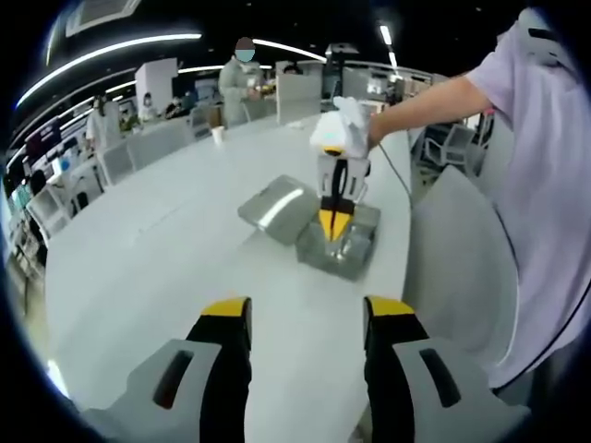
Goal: Insert the divider into the dual guide fixture by aligning both edges with the guide slots and pushing it downward to the bottom, including one-sided entry, uneven engagement, binding, and posture correction.
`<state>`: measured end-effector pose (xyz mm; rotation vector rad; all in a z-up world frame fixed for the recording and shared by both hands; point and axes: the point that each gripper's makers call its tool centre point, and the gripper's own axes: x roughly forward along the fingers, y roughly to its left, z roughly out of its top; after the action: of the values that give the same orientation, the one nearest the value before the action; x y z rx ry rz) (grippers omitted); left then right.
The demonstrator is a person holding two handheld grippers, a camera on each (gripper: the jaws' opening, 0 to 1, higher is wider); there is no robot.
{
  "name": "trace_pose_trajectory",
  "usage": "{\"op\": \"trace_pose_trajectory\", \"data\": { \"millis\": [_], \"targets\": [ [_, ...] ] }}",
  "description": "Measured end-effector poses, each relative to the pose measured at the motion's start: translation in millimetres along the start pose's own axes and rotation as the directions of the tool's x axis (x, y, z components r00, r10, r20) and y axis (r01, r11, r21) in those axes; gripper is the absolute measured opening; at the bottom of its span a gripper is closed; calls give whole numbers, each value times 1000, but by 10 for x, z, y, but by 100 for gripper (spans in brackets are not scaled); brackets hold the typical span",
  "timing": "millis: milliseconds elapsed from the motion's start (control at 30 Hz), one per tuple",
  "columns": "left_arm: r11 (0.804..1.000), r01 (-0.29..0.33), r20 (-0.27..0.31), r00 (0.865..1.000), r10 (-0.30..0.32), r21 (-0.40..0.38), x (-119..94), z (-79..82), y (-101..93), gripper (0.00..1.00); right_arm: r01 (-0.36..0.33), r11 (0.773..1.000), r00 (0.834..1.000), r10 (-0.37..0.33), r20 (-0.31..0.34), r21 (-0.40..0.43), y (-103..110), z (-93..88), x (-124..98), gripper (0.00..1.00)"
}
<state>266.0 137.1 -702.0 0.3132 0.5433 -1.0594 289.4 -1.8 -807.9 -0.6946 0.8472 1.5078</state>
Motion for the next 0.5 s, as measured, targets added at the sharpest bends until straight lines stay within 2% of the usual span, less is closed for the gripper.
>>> {"op": "trace_pose_trajectory", "data": {
  "millis": [500],
  "targets": [
    [1000,7,-5,1000,-7,-1,27,-16,-18,46,6,1000,998,-6,-57,3,-11,-94,129,0]
  ]
}}
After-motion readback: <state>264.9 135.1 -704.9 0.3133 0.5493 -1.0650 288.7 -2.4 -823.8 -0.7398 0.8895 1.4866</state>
